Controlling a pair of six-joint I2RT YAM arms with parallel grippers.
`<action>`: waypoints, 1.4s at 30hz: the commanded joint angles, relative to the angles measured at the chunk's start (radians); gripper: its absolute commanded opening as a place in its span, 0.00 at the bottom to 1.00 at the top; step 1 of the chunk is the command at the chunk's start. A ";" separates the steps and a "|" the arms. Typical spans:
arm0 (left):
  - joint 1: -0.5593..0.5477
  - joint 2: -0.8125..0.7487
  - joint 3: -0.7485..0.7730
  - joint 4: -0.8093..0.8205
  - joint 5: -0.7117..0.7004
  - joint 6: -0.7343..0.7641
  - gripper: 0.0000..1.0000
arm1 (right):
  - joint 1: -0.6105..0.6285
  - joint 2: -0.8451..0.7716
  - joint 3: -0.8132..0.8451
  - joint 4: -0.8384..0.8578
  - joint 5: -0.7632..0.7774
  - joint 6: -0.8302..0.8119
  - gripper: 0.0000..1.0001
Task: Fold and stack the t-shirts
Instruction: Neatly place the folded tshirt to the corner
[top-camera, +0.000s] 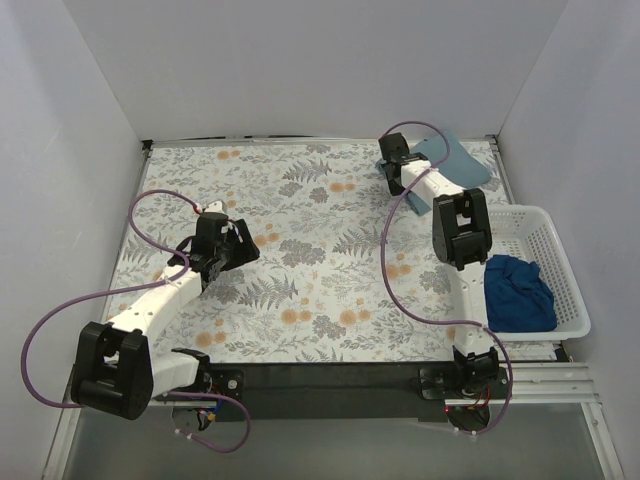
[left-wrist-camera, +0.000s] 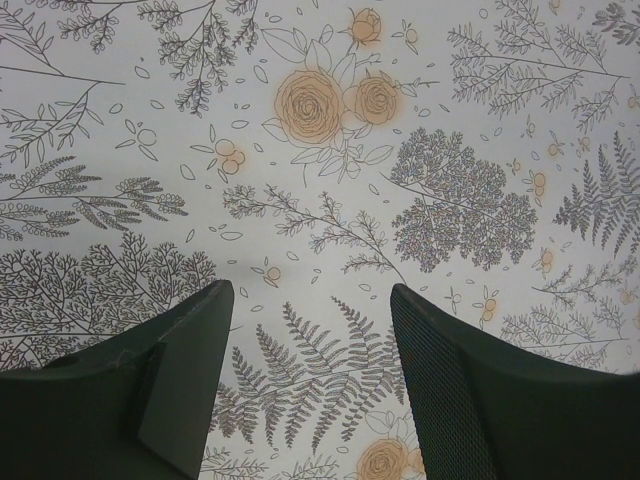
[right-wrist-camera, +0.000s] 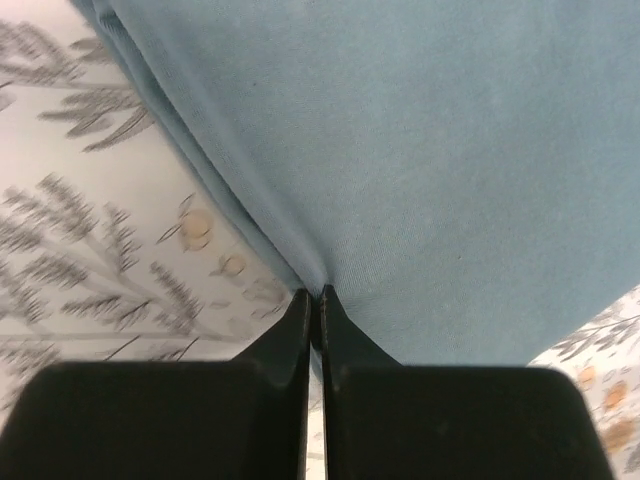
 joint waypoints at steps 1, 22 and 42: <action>0.006 -0.021 0.004 0.009 0.002 0.016 0.63 | 0.067 -0.052 -0.046 -0.087 -0.120 0.128 0.01; 0.006 -0.007 0.007 0.009 0.008 0.019 0.62 | 0.000 0.076 0.132 -0.122 -0.045 0.127 0.01; 0.005 0.018 0.006 0.009 0.005 0.020 0.62 | -0.142 0.102 0.163 -0.093 0.023 0.110 0.01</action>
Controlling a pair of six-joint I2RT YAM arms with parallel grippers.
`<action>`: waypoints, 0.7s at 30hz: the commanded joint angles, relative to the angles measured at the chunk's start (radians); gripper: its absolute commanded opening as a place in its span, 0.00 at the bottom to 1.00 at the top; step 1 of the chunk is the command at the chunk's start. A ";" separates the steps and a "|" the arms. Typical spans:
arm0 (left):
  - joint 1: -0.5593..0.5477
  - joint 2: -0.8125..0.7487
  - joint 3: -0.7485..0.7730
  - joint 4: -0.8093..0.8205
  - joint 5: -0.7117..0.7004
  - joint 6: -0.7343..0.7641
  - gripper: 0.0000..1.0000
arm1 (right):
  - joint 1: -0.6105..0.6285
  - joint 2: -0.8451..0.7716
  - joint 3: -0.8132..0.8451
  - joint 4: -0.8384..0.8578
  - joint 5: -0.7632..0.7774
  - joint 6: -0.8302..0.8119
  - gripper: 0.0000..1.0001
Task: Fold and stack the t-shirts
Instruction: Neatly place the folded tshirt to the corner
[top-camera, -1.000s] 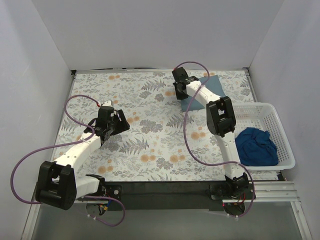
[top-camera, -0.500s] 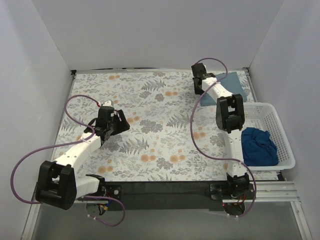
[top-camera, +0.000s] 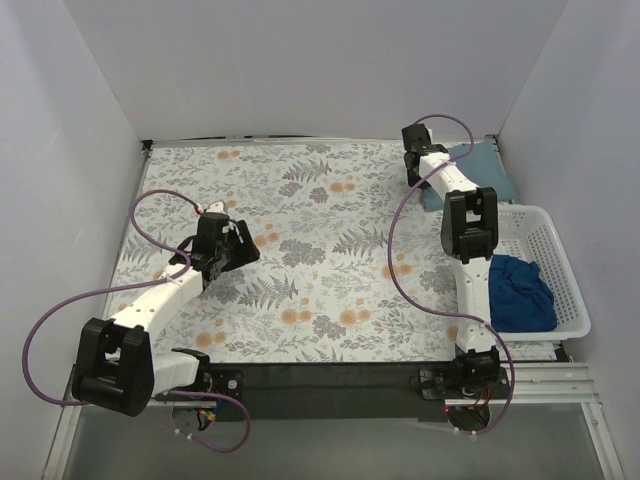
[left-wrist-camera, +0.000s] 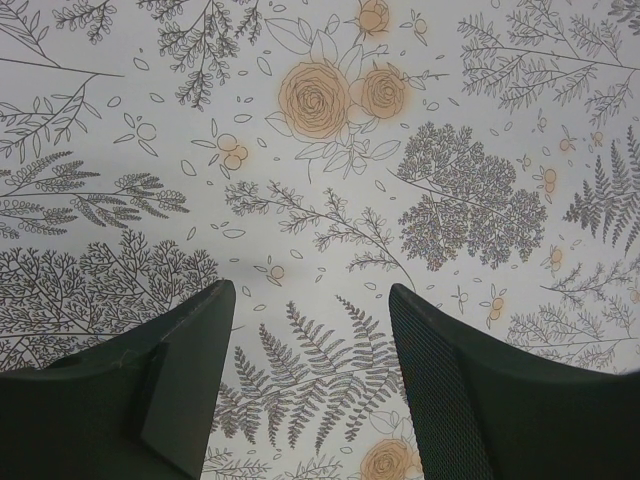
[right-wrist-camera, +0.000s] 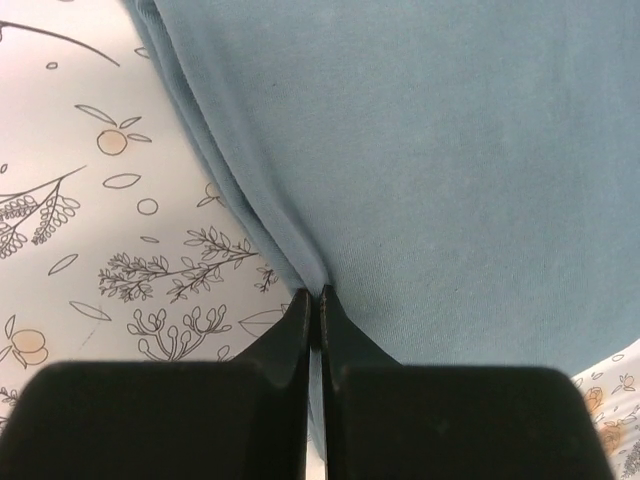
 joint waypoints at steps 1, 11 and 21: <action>0.006 0.000 0.006 0.009 0.002 0.018 0.62 | -0.025 0.041 0.042 -0.012 0.025 0.004 0.01; 0.006 -0.003 0.004 0.009 0.000 0.019 0.62 | -0.031 0.063 0.094 0.055 -0.008 -0.012 0.02; 0.006 -0.008 0.007 0.009 0.003 0.021 0.62 | -0.045 -0.011 0.049 0.101 -0.121 -0.012 0.18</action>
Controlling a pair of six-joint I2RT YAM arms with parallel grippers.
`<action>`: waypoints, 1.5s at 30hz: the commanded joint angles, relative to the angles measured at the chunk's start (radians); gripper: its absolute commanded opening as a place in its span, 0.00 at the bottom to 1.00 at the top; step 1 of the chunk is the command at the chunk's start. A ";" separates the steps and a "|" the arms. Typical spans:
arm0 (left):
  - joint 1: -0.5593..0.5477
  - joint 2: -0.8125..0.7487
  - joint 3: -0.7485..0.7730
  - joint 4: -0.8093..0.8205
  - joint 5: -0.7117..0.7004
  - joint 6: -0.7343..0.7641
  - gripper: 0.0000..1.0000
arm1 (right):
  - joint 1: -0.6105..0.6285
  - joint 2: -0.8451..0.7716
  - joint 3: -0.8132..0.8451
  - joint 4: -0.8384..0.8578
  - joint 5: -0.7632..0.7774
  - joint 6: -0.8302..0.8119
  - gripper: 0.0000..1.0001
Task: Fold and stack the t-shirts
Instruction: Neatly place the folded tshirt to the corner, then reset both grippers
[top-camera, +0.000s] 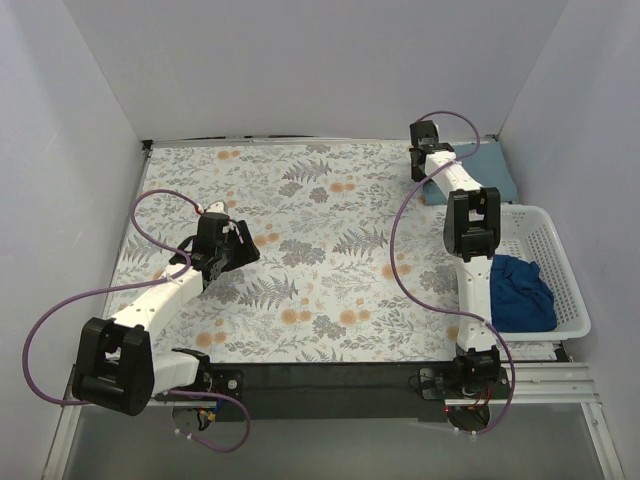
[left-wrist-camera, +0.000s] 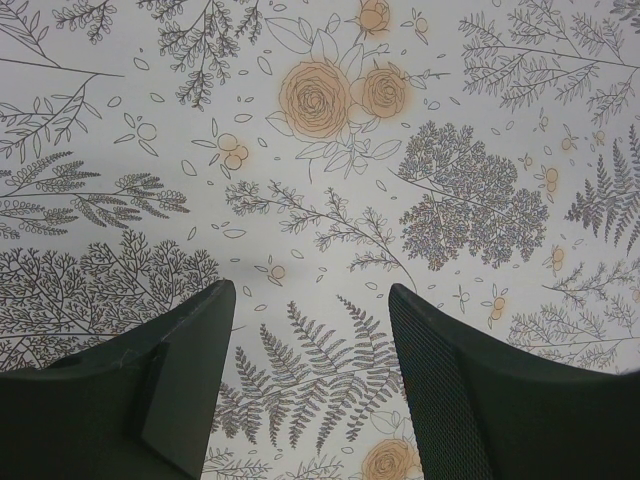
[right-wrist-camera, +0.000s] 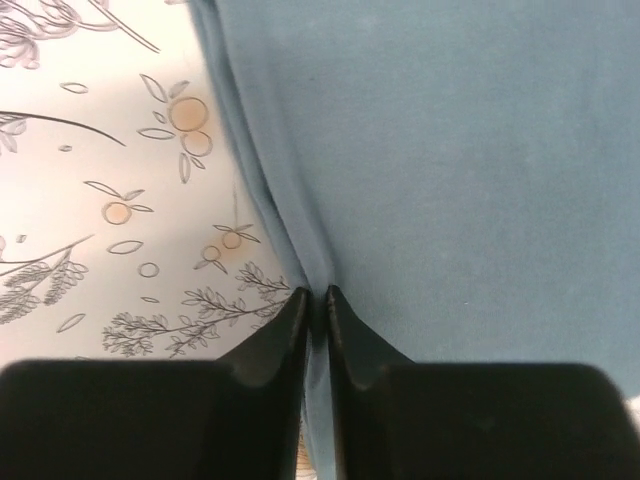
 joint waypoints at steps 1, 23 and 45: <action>0.006 -0.014 0.007 0.009 0.003 0.018 0.62 | -0.010 -0.086 -0.021 0.071 -0.115 -0.007 0.20; 0.006 -0.364 0.151 -0.193 -0.084 -0.034 0.65 | 0.000 -1.207 -0.677 0.065 -0.434 0.042 0.69; -0.003 -0.674 0.363 -0.481 -0.302 -0.111 0.65 | 0.009 -2.065 -1.177 0.076 -0.385 0.097 0.98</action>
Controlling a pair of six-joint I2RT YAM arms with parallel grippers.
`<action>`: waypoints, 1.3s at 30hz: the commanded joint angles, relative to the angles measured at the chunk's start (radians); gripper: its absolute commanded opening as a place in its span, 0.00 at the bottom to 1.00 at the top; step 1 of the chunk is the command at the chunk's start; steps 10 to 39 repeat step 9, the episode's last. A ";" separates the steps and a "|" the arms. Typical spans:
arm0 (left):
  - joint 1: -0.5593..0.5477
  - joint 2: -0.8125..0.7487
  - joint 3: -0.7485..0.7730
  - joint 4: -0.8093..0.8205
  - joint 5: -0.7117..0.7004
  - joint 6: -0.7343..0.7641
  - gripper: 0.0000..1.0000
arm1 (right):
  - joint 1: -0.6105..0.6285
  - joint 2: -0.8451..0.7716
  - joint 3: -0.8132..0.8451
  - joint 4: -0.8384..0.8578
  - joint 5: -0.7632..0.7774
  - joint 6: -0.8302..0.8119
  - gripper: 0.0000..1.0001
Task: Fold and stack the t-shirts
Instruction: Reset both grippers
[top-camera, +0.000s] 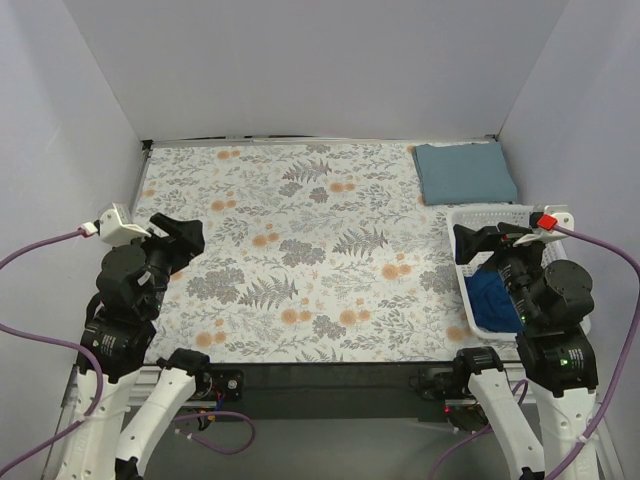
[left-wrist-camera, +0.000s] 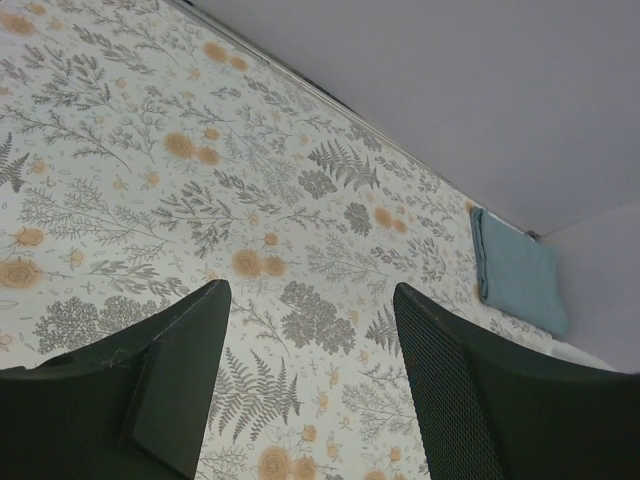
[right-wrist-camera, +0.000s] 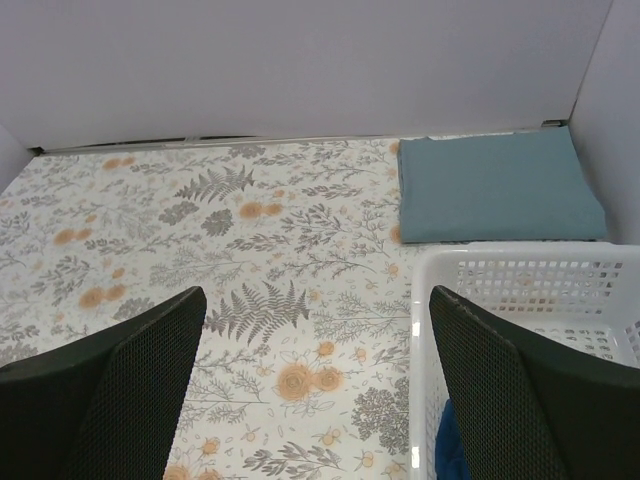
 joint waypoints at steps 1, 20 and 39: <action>-0.002 -0.002 0.004 -0.040 -0.047 0.001 0.65 | 0.008 -0.014 -0.004 0.028 0.013 0.008 0.98; -0.002 -0.041 -0.017 -0.053 -0.079 0.016 0.65 | 0.014 -0.004 -0.009 0.039 0.007 -0.009 0.98; -0.002 -0.041 -0.017 -0.053 -0.079 0.016 0.65 | 0.014 -0.004 -0.009 0.039 0.007 -0.009 0.98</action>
